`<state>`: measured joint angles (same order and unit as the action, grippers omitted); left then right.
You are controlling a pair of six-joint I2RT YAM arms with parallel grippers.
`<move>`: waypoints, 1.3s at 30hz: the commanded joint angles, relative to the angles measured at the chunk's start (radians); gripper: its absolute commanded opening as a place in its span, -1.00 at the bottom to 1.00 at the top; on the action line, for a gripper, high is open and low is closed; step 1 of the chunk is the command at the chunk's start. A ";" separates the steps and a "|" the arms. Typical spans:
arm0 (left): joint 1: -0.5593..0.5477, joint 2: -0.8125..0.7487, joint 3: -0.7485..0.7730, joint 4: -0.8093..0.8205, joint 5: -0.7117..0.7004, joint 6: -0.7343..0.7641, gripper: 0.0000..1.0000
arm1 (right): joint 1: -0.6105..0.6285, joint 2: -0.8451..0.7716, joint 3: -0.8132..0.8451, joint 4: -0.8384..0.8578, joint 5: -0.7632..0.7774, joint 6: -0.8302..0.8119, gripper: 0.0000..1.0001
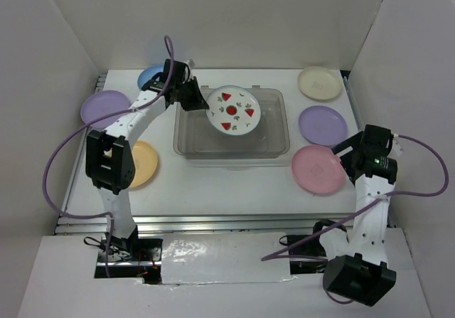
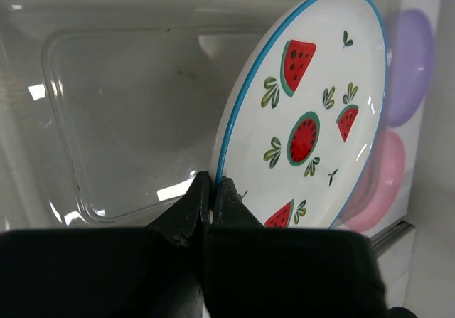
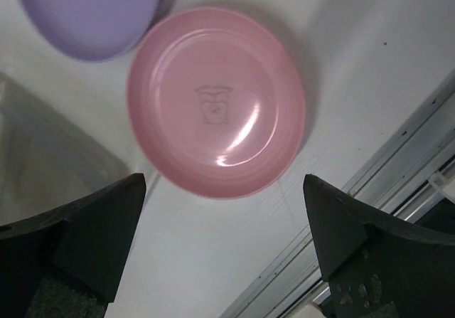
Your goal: Place the plates into the plastic bin on the countertop
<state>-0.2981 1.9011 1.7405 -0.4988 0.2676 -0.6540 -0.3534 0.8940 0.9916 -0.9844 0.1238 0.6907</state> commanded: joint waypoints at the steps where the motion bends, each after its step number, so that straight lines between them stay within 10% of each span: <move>1: -0.018 0.029 0.039 0.111 0.059 -0.013 -1.00 | -0.056 0.037 -0.112 0.102 -0.001 -0.011 1.00; 16: -0.036 0.214 0.079 0.028 -0.113 -0.061 -1.00 | -0.081 0.129 -0.271 0.098 -0.053 0.136 1.00; 18: -0.039 0.211 0.080 0.019 -0.126 -0.068 -0.40 | -0.081 0.175 -0.280 0.108 -0.053 0.139 1.00; 20: -0.044 0.210 0.080 0.016 -0.128 -0.067 0.98 | -0.079 0.233 -0.275 0.104 -0.043 0.142 1.00; 31: -0.075 0.092 0.236 -0.099 -0.145 -0.047 0.99 | -0.082 0.390 -0.301 0.142 0.069 0.193 0.94; 39: -0.047 -0.056 0.242 -0.184 -0.145 -0.016 0.99 | -0.082 0.460 -0.308 0.196 0.068 0.182 0.18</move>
<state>-0.3672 1.9282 1.9858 -0.6441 0.1276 -0.7017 -0.4355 1.3365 0.6796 -0.8307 0.1581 0.8677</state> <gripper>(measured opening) 0.993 0.613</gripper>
